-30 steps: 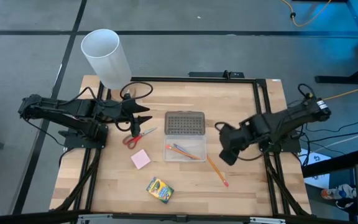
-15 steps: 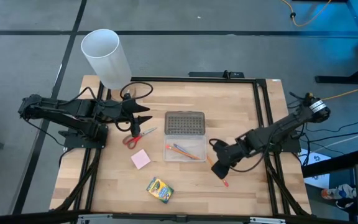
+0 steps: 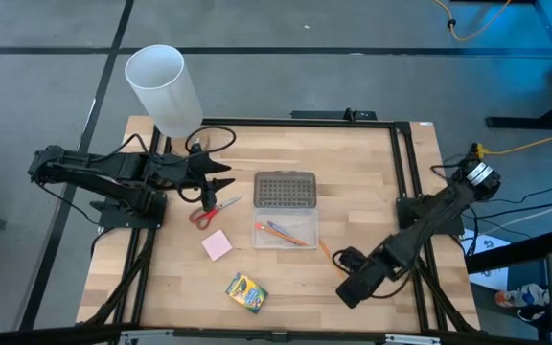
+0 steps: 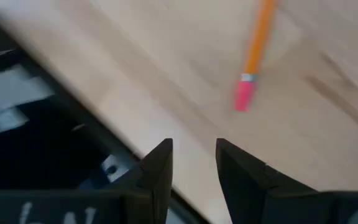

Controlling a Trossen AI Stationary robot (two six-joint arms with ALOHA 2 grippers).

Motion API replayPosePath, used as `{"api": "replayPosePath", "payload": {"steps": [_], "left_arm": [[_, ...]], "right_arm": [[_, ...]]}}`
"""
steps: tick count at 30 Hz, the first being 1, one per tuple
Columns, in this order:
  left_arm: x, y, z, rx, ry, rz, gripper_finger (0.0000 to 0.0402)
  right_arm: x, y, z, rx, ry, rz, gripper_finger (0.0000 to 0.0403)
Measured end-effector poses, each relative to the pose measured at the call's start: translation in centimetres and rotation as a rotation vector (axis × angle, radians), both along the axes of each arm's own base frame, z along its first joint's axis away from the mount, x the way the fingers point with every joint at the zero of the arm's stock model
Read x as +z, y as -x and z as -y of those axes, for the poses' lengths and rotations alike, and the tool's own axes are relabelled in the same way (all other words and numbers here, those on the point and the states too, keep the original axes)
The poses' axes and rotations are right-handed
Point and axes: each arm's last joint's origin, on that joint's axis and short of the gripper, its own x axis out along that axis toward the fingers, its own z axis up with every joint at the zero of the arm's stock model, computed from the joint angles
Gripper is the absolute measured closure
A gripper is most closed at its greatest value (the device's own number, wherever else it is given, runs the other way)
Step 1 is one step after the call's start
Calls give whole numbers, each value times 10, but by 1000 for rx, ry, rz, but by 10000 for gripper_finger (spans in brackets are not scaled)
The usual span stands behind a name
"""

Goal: Pack school essentials
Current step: Put the orange pencil into the transparent supply box

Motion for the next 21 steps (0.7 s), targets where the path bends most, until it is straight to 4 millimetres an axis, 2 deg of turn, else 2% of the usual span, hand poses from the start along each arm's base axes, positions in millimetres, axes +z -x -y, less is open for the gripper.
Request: {"api": "replayPosePath", "payload": {"steps": [10, 21], "left_arm": [[0, 0, 0, 0, 0, 0, 227], [0, 0, 0, 0, 0, 0, 227]], "right_arm": [[-40, -8, -7, -73, 88, -125, 279], [-56, -15, -2, -98, 163, -143, 279]]}}
